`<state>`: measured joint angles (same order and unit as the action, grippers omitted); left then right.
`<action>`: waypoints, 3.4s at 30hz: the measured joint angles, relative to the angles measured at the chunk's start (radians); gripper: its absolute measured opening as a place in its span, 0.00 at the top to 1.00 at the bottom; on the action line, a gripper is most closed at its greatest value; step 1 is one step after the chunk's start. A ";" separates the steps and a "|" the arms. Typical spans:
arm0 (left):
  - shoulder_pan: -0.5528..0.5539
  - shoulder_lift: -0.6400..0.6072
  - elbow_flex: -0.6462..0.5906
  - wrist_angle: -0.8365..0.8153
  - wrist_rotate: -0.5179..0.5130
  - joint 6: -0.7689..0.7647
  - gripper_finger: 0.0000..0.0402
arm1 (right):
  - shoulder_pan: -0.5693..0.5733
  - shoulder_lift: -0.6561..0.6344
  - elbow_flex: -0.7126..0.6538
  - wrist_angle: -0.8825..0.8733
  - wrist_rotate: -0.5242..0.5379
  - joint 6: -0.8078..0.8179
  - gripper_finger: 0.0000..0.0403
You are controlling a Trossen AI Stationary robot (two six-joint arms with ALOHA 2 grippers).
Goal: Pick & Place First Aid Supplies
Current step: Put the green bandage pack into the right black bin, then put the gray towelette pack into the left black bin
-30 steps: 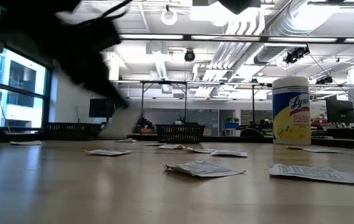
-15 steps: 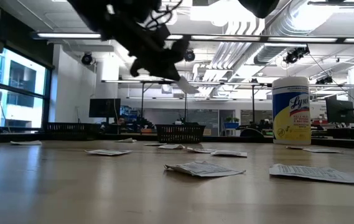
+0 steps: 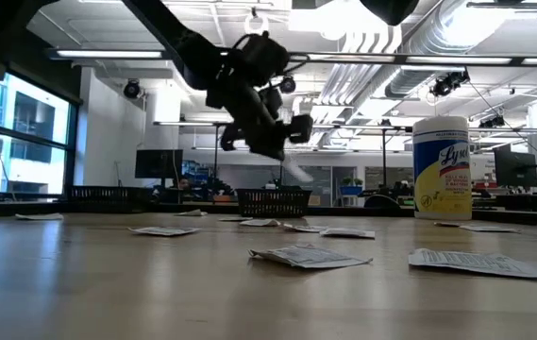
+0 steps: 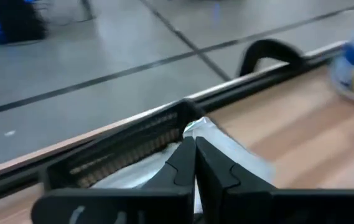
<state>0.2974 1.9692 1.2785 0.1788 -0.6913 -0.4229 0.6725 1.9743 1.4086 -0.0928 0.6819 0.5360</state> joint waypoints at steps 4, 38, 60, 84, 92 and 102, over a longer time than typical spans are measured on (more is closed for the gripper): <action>0.021 0.025 0.000 0.009 -0.071 -0.030 1.00 | -0.008 0.000 0.000 -0.003 -0.008 -0.022 0.65; 0.084 -0.246 -0.053 -0.501 0.372 0.122 0.67 | -0.043 0.001 0.000 -0.016 -0.052 -0.041 0.65; 0.298 -0.435 -0.504 -0.251 0.683 0.493 0.67 | -0.031 0.002 0.000 0.001 -0.056 -0.019 0.65; 0.411 -0.301 -0.422 -0.267 0.707 0.650 0.74 | -0.044 0.002 0.000 -0.001 -0.088 -0.020 0.65; 0.518 -0.241 -0.370 -0.178 0.629 0.477 0.75 | -0.049 0.002 0.000 -0.005 -0.087 -0.020 0.65; 0.511 -0.140 -0.267 -0.209 0.677 0.446 0.75 | -0.049 0.002 0.000 -0.007 -0.088 -0.020 0.65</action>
<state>0.8086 1.8296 1.0117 -0.0304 -0.0138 0.0227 0.6235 1.9762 1.4086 -0.0997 0.5943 0.5159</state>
